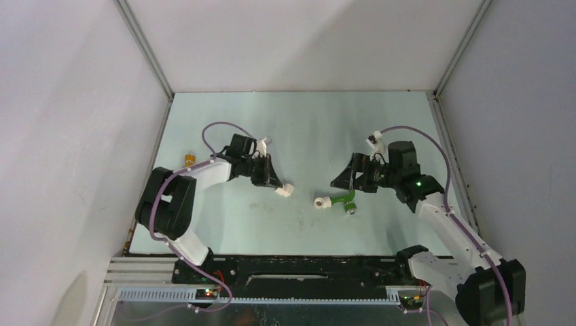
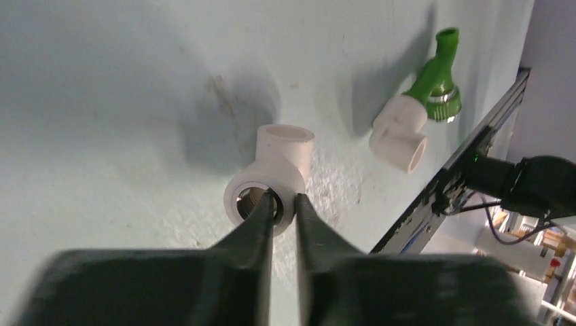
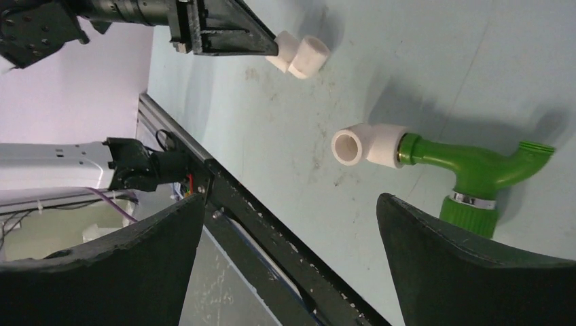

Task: Install the water faucets
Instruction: Move the adaptor to the center of the board, then adjust the adaptor at the center of the board.

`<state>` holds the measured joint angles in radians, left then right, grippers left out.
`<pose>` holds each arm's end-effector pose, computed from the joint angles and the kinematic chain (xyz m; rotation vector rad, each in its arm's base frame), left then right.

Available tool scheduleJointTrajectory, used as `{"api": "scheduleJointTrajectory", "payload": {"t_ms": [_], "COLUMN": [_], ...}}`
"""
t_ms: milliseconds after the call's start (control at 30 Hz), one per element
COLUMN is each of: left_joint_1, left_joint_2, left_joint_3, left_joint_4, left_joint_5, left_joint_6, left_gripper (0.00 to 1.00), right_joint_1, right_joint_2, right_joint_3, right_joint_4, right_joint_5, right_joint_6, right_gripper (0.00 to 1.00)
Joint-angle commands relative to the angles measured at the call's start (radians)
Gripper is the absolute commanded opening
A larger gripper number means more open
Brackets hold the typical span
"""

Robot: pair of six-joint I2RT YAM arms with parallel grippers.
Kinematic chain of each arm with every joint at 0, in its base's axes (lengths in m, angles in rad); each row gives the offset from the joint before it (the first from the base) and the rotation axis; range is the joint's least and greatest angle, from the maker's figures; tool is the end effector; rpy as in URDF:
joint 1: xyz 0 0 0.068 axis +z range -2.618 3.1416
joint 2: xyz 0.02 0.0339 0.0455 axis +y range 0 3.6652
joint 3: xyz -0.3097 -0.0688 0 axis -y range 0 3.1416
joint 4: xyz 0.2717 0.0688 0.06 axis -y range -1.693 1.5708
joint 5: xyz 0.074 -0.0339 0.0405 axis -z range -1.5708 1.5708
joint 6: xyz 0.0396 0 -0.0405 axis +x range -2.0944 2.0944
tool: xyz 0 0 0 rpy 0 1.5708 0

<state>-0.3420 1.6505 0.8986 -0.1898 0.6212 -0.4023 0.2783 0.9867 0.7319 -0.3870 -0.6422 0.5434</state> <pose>0.3188 -0.1379 0.1946 0.1911 2.5813 -1.0743 0.1973 0.0810 0.2982 -0.0753 2.3083 1.1506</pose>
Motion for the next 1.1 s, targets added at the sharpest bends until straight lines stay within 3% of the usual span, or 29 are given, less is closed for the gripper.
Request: {"api": "scheduleJointTrajectory", "payload": {"t_ms": [0,100,233,467,667,800,1067], "left_joint_1": [-0.012,-0.015,-0.018,-0.017,-0.017,-0.017,-0.017], "left_joint_2": [-0.089,-0.147,-0.259,-0.448,-0.564,-0.625,-0.728], "left_joint_3": [-0.025,-0.023,-0.019,-0.134,-0.338,-0.398,-0.4], "left_joint_4": [-0.044,-0.095,-0.165,-0.181,-0.027,0.004,-0.064], "left_joint_5": [-0.033,-0.121,-0.266,-0.261,-0.167,-0.169,-0.296], "left_joint_6": [0.06,0.081,0.087,-0.029,-0.215,-0.263,-0.257], "left_gripper": [0.23,0.55,0.74,0.76,0.74,0.73,0.76], "right_joint_1": [0.084,0.123,0.165,0.262,0.318,0.34,0.427], "right_joint_2": [0.072,0.144,0.254,0.519,0.817,0.976,1.036], "right_joint_3": [0.009,0.009,0.023,0.233,0.488,0.6,0.607], "right_joint_4": [0.086,0.163,0.279,0.298,0.191,0.155,0.125], "right_joint_5": [0.053,0.052,0.028,0.03,0.05,0.038,-0.01], "right_joint_6": [0.026,0.045,0.077,0.033,-0.066,-0.09,-0.102], "right_gripper": [0.99,0.99,0.93,0.83,0.77,0.73,0.62]}}
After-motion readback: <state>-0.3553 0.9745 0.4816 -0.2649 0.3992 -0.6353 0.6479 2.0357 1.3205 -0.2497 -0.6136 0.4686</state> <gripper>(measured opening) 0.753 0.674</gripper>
